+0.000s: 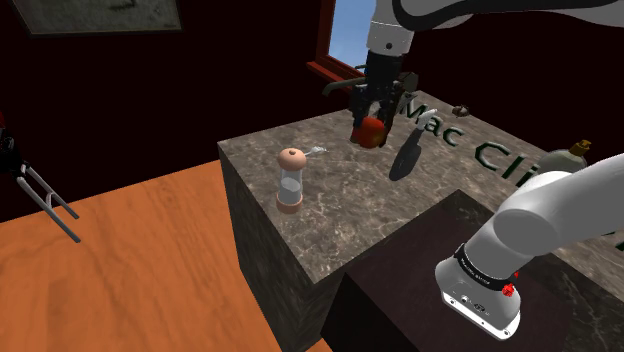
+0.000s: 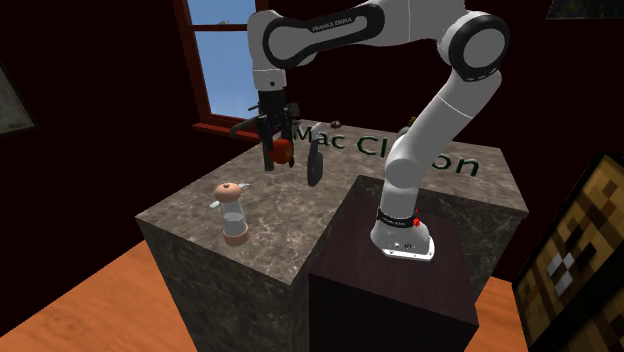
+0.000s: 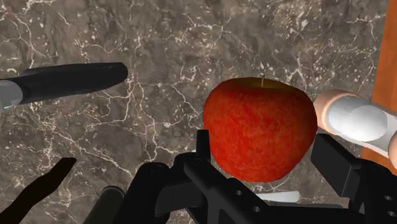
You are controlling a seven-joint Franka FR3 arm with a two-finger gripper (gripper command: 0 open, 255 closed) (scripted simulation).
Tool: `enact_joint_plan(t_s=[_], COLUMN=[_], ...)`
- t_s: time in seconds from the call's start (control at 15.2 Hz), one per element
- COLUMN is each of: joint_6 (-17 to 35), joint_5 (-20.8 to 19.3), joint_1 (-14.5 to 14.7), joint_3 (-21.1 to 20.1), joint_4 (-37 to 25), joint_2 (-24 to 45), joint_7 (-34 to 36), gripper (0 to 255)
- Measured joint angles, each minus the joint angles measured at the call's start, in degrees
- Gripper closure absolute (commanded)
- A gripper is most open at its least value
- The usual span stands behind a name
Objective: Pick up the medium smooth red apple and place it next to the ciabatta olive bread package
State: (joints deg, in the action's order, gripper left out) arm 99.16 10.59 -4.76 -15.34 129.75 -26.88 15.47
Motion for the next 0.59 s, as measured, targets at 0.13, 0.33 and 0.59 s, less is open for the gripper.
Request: enact_joint_plan(t_s=[0.13, 0.33, 0.59], joint_6=[-0.39, -0.48, -0.81], joint_5=[-1.25, -3.06, -5.35], joint_1=[-1.2, -2.96, -5.22], joint_3=[2.14, 5.14, 8.91], joint_4=[-0.23, -0.54, -2.19], joint_2=[0.19, 0.87, 2.6], joint_7=[-2.77, -6.79, -11.82], gripper=[255, 255, 255])
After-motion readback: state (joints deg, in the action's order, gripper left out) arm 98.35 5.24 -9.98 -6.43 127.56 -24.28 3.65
